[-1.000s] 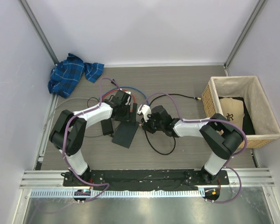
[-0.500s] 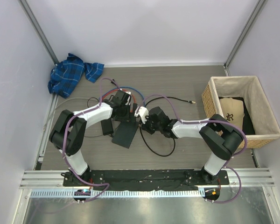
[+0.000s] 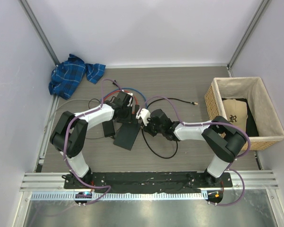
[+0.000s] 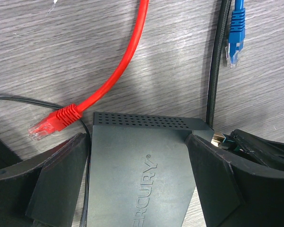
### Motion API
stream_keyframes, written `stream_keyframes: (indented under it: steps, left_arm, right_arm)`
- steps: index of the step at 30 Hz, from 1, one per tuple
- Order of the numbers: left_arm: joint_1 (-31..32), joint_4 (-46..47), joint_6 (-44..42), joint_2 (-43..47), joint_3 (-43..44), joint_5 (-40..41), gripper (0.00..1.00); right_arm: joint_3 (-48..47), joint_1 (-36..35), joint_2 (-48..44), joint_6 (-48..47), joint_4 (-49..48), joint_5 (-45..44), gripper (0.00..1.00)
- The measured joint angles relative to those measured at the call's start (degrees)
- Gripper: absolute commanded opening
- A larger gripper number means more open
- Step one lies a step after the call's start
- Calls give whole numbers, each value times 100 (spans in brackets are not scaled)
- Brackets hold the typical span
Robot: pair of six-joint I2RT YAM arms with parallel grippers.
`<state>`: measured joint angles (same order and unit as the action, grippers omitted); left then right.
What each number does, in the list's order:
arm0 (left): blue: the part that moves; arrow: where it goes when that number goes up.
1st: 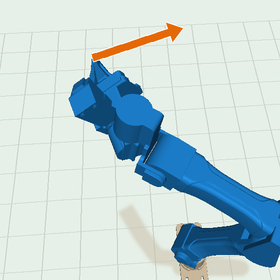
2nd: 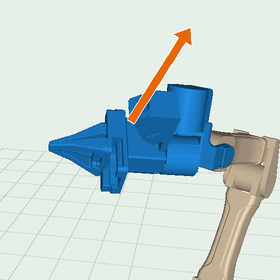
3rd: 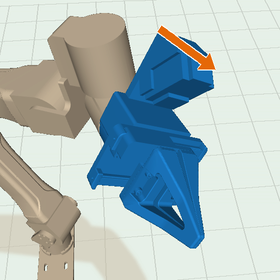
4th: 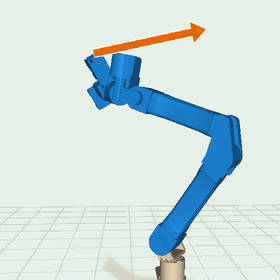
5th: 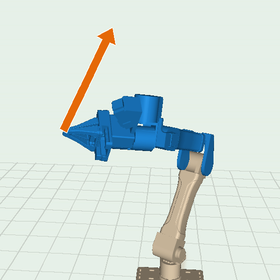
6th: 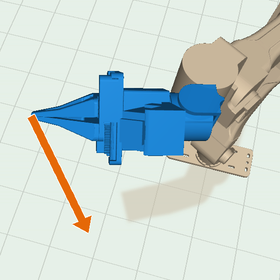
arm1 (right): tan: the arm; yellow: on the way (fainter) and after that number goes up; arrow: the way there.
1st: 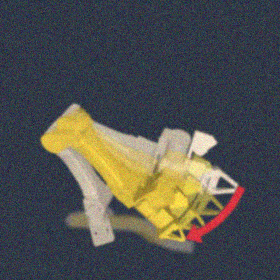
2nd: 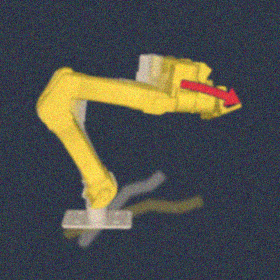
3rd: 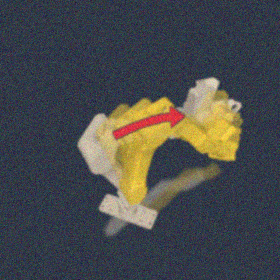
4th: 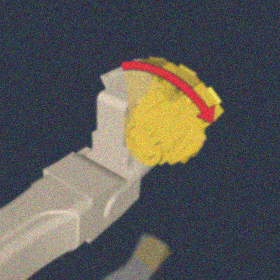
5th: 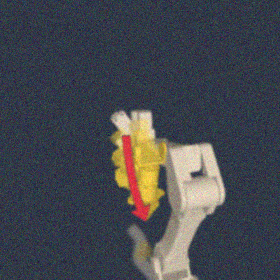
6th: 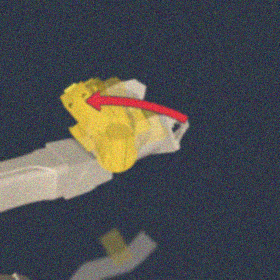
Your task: Insert the plug into the switch port
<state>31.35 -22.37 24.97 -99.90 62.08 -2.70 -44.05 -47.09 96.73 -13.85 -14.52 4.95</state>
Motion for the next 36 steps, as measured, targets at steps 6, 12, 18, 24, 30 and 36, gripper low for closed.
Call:
stream_keyframes:
  steps: [6,12,18,24,30,36]
  left_arm:
    - [9,-4,-7,0,0,0,89]
    - [28,-11,-39,2,0,2,89]
    - [42,20,-57,31,-42,4,89]
    - [39,48,-105,103,-125,24,89]
    - [39,111,-105,136,-184,9,89]
    - [39,90,-149,208,-245,52,89]
  right_arm:
    - [-66,-11,4,-74,114,-13,1]
    - [-269,-28,44,-101,428,-35,1]
    - [-339,-28,55,0,533,-31,1]
    - [-400,-22,120,68,546,7,1]
    - [-428,2,144,72,557,70,1]
    - [-516,7,168,-153,645,188,1]
